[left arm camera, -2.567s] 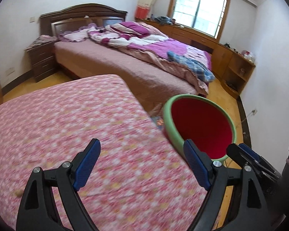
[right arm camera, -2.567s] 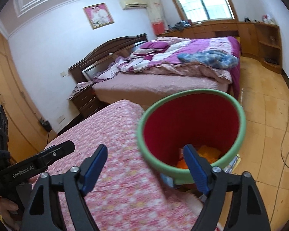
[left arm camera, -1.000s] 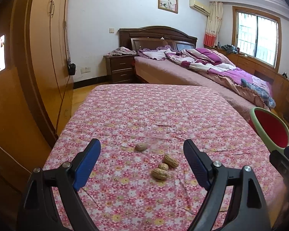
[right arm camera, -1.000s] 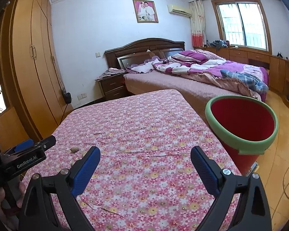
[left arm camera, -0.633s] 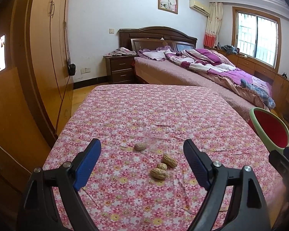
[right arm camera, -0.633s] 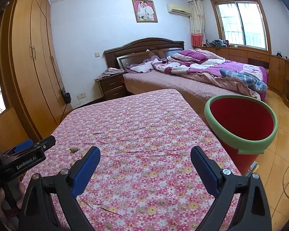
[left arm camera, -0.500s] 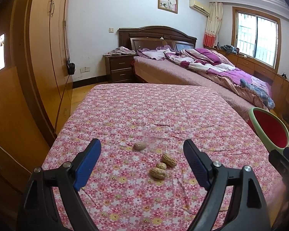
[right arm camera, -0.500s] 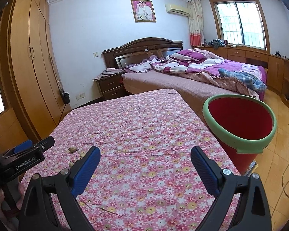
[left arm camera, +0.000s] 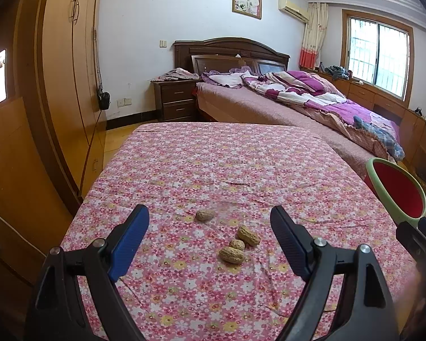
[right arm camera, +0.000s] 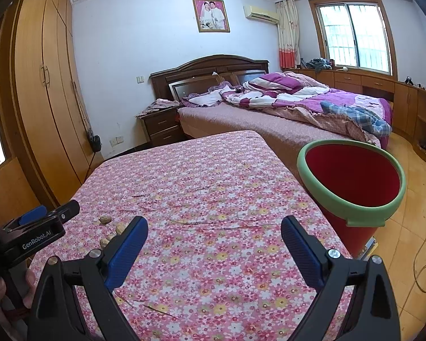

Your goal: Collect trash

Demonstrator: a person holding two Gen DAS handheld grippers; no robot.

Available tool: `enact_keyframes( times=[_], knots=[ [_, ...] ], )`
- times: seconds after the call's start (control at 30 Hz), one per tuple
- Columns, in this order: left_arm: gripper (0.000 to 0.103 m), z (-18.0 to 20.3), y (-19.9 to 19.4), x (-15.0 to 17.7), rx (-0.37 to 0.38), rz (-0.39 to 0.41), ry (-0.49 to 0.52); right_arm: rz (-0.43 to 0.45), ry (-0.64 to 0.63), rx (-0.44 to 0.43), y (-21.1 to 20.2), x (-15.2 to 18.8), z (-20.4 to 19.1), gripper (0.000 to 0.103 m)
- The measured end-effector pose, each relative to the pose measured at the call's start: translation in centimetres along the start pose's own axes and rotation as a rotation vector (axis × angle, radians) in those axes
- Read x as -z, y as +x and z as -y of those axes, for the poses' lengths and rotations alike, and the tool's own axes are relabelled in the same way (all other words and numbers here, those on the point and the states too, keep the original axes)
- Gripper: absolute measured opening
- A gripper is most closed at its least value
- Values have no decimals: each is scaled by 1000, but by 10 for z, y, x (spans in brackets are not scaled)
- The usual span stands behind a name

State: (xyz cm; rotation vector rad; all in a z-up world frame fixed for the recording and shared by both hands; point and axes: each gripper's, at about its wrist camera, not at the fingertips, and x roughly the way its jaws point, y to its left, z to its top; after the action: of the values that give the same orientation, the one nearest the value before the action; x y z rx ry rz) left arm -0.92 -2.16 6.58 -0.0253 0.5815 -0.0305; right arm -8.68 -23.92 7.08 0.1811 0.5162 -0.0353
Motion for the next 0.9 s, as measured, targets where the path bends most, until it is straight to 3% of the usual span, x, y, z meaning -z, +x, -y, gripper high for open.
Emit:
enact_keyframes(
  times=[0.9],
  knots=[
    [87,0,2,2,-3,-1,-2,-3,4,1,-1,1,2,97]
  ],
)
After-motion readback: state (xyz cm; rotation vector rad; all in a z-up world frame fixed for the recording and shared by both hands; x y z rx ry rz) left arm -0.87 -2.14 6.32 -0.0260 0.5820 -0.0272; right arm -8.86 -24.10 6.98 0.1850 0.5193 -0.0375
